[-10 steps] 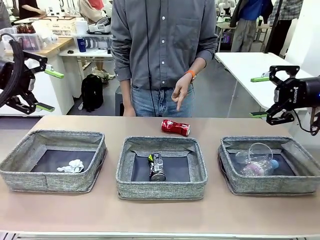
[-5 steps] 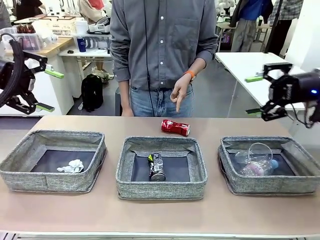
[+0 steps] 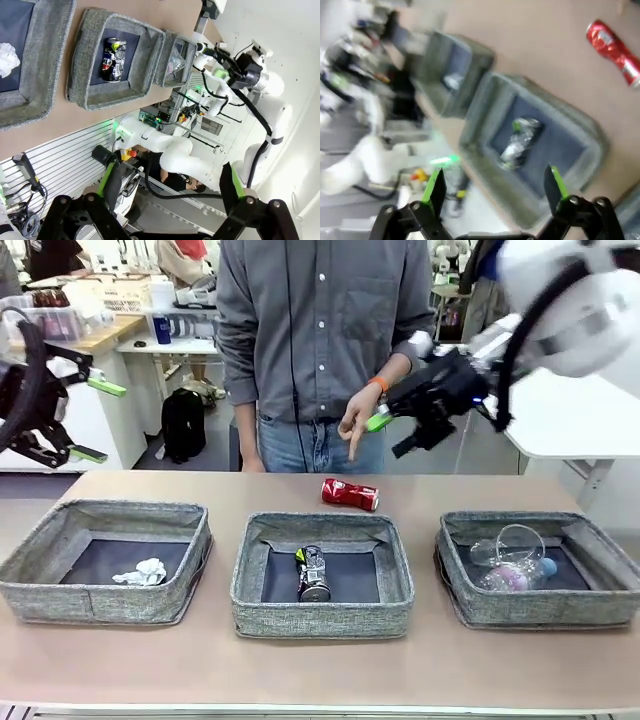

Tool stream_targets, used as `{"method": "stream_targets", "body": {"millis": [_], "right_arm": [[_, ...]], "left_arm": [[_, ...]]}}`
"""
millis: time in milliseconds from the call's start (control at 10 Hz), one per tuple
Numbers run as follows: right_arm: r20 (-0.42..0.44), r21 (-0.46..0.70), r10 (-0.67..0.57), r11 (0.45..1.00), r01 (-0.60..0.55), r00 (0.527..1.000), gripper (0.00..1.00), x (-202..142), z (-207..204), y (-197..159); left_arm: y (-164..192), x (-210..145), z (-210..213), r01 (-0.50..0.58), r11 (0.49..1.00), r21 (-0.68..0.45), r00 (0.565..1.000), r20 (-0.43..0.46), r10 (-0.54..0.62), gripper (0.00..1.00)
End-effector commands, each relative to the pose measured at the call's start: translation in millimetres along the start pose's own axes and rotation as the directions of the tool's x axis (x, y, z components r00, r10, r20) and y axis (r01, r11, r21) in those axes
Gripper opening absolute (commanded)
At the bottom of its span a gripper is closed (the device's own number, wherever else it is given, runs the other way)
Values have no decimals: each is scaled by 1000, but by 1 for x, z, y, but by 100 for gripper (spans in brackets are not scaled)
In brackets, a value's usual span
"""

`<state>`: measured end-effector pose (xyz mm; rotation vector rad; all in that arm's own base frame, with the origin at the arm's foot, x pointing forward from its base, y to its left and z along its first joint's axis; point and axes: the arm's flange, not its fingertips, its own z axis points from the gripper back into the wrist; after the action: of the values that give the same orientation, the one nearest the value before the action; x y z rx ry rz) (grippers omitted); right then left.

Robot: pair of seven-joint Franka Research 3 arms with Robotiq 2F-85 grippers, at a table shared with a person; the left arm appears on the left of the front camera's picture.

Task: Sort the waste into the appropriate baskets.
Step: Pick up the waste item pointed out by the person.

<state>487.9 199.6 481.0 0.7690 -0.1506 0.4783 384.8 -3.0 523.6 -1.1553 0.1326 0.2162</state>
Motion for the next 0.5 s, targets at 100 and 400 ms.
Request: {"method": "stream_targets", "body": {"millis": [100,400], "right_arm": [[-79,-759,618,471,-449,783,100,-1,-46,12],[49,-824,473,517,-232,880,100,-3,-37,4]], "left_arm": [[-2,-1,0,6,1000,-11,1000,8,-6,100],[-2,-1,0,6,1000,-11,1000,8,-6,100]]}}
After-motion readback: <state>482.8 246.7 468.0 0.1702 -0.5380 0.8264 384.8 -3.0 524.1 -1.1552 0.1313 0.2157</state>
